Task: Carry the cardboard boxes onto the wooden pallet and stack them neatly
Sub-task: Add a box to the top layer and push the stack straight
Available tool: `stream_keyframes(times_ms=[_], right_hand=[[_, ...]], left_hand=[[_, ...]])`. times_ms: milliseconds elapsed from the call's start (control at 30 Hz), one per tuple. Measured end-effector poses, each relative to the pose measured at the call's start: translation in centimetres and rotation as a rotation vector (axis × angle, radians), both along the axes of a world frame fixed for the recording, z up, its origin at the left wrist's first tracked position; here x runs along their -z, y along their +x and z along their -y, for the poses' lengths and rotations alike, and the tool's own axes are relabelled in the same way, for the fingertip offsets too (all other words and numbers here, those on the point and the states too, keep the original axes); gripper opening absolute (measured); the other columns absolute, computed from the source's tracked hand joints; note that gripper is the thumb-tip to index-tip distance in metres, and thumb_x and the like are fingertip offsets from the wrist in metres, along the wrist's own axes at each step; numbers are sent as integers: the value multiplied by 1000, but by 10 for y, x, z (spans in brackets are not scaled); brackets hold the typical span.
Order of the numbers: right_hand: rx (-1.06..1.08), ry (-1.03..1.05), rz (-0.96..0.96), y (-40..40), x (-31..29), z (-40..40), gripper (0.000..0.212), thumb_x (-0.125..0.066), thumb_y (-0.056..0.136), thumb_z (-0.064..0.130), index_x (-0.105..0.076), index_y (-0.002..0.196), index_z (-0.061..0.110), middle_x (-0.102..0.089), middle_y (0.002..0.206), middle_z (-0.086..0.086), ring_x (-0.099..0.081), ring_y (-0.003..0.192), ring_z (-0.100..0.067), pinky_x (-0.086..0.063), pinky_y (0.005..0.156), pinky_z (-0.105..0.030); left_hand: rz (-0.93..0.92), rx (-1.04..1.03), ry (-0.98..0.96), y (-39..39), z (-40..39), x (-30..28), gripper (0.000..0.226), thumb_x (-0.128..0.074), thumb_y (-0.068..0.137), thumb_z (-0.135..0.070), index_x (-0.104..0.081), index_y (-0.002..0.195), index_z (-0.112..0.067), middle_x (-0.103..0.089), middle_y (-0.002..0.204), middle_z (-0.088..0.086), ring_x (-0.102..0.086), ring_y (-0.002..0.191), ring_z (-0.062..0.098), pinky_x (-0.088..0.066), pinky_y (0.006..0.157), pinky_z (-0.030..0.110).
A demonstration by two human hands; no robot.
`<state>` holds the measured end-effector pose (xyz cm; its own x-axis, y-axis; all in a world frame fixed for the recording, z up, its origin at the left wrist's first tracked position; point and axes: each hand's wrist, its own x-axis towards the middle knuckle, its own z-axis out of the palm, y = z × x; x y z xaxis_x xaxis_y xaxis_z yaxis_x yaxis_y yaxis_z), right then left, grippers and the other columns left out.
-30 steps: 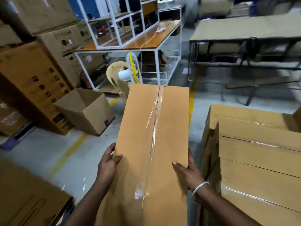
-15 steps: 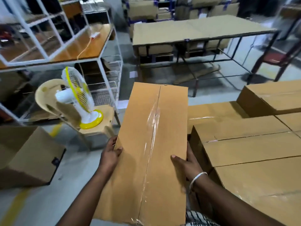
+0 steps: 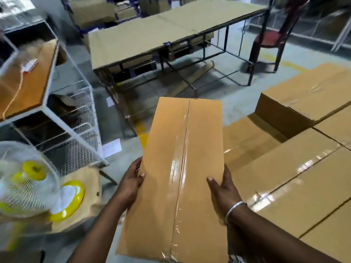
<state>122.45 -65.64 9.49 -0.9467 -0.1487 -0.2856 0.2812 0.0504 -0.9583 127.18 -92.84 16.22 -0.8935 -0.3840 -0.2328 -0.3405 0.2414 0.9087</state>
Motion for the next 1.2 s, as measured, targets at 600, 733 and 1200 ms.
stream_keyframes(times_ms=[600,733,1200], right_hand=[[664,28,111,-163,7,35,90,-77,69,46,-28,144,48,-57,134,5,-58,119,-22,-47,104,-50],[772,35,154,-177,7,53,93,-77,80,7,-21,146,41,-55,128,7,-57,112,-14,-50,96,-35],[500,625,348,-133,32,79,111,-81,74,38,-7,156,28,7,164,0,-12,150,-19,-17,115,-21]], left_hand=[[28,632,124,-369,15,65,44,-48,95,10,-54,134,-9,-63,127,5,-63,112,20,-50,85,25],[70,744,125,-415,8,76,43,-50,96,7,-53,136,-8,-63,124,6,-61,114,25,-48,81,22],[245,1070,21,-424,-13,105,56,-54,98,-10,-35,150,-23,-48,141,-3,-52,120,20,-46,100,36]])
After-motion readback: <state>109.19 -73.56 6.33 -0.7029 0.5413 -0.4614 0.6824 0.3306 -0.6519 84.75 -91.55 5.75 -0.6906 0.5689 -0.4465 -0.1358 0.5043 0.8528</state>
